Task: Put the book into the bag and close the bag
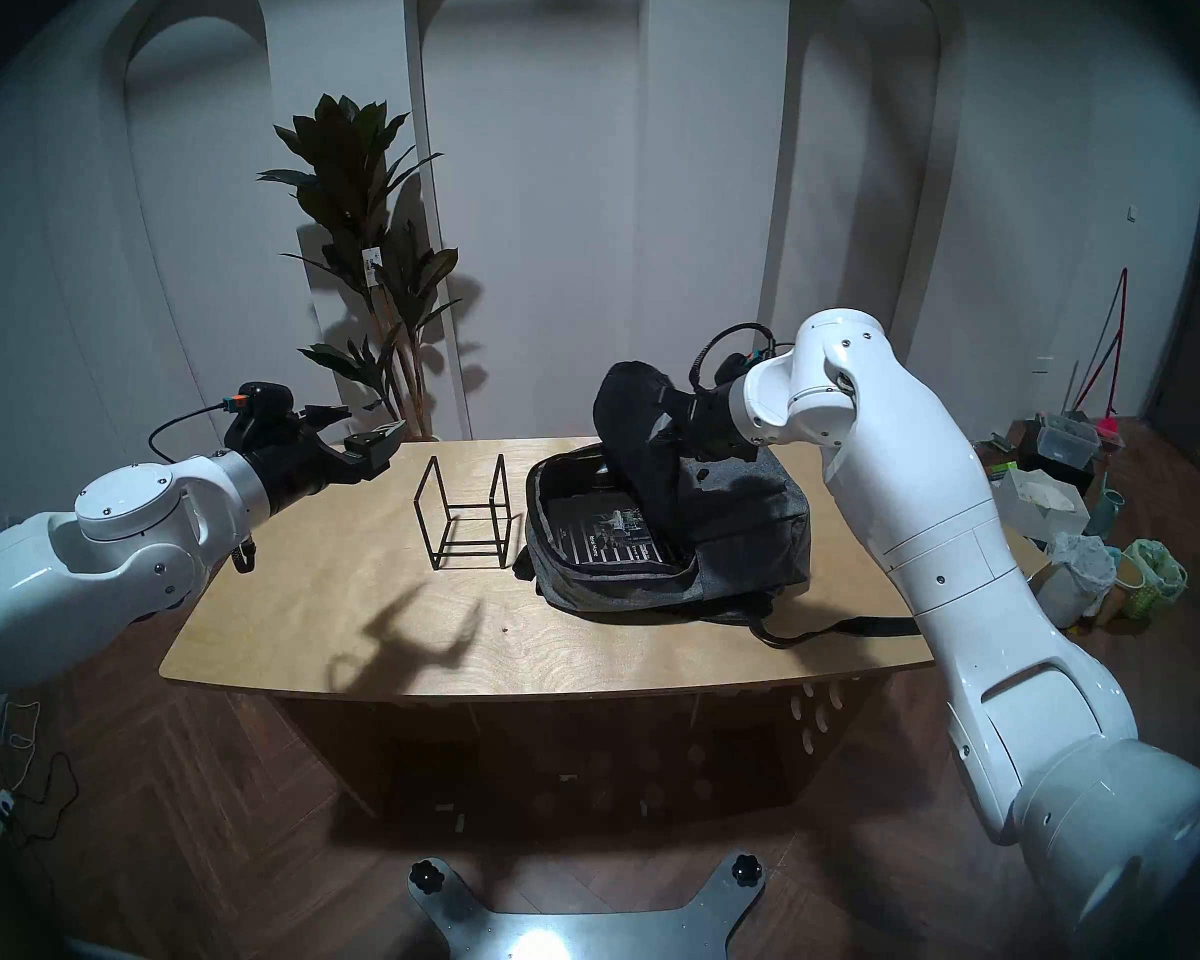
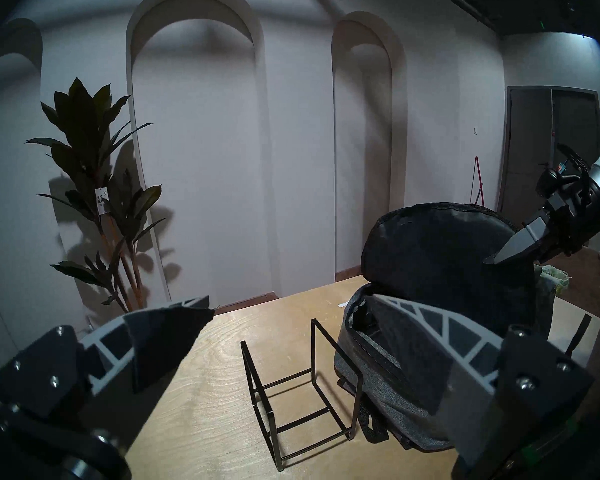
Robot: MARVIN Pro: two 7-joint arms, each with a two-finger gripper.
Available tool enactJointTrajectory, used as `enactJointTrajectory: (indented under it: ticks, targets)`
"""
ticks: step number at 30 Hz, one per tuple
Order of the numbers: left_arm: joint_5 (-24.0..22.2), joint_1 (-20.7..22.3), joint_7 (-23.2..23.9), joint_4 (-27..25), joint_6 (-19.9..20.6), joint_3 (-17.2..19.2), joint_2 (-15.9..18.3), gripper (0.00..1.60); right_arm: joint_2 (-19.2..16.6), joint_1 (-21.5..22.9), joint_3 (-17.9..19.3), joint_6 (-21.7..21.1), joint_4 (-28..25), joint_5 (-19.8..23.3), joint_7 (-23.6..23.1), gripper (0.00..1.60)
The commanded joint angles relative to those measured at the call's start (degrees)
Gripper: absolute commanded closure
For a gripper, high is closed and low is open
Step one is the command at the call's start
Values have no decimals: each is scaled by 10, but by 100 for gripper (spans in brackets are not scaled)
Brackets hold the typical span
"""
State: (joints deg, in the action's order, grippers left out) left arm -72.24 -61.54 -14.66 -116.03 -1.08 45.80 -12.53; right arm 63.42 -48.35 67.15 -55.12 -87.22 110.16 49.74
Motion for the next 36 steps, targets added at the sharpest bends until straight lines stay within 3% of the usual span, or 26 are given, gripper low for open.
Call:
enactJointTrajectory:
  ticks: [1,8,15,20,21,29,31,36]
  targets:
    - [-10,-12,-9,2,-40,15,36,0,41,59,-47,1,3,-5,49,0]
    - [-20,-30,-29,16,-74,23,47,0,76,85,-98,1,15,-8,44,0]
    - [-26,-39,-30,27,-103,33,53,0,98,97,-126,12,13,-7,46,0]
    - [-24,-32,-30,42,-128,38,57,0,76,106,-147,58,-47,-91,62,0]
    - [-24,-32,-30,42,-128,38,57,0,76,106,-147,58,-47,-91,62,0]
    - [-10,-16,-49,83,-184,53,6,0,40,67,-171,133,-114,-211,91,0]
    - [-9,-15,-50,87,-189,54,-2,0,36,64,-175,137,-117,-221,90,0]
    - [35,-12,-52,116,-218,45,-50,0,20,30,-188,199,-132,-281,84,0]
